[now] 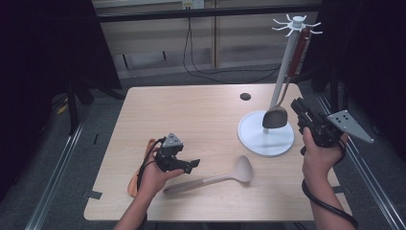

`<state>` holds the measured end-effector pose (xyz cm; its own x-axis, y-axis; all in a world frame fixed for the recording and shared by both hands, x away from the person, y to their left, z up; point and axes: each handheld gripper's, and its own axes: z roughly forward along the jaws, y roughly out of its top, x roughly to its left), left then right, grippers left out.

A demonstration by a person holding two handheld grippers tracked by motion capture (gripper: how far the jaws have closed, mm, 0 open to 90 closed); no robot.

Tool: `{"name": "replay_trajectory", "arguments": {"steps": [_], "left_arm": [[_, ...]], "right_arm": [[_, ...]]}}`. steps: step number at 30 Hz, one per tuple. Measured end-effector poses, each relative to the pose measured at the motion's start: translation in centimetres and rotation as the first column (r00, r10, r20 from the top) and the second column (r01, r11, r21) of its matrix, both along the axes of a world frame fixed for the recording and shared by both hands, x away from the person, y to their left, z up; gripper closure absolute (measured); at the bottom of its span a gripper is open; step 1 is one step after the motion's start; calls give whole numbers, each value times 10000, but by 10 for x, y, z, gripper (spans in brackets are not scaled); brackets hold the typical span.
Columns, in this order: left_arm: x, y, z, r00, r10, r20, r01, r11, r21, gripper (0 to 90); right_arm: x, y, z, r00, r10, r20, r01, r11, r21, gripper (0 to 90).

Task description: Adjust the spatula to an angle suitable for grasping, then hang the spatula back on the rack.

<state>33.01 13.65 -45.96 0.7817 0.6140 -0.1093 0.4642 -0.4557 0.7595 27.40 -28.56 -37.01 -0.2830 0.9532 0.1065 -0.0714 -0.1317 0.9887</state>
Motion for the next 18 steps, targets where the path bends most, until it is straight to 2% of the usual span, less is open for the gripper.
{"name": "replay_trajectory", "arguments": {"steps": [6, 8, 9, 12, 14, 15, 18], "left_arm": [[0, 1, 1, 10000, 70, 64, -70, 9999, -122, 121], [0, 2, 0, 10000, 40, 64, -39, 10000, -75, 121], [0, 2, 0, 9999, 95, 54, -94, 9999, -50, 121], [-1, 3, -2, 9999, 135, -59, -135, 9999, -53, 121], [-1, 4, -3, 10000, 77, -17, -77, 10000, 17, 121], [-2, 3, -4, 9998, 172, -39, -172, 9998, -30, 121], [-2, 5, -1, 9998, 170, 33, -170, 9998, -37, 121]], "right_arm": [[3, -2, 11, 9996, -47, 286, 43, 9999, 131, 825], [4, -2, 17, 9982, -280, 525, 267, 9993, 253, 864], [5, -4, 21, 9969, -374, 688, 346, 9985, 414, 881], [8, -6, 28, 9931, -615, 1003, 569, 9972, 482, 900], [9, -6, 30, 9920, -672, 1066, 613, 9965, 570, 900], [11, -7, 32, 9895, -816, 1189, 730, 9946, 743, 900], [14, -6, 41, 9846, -1008, 1427, 893, 9924, 849, 900]]}}
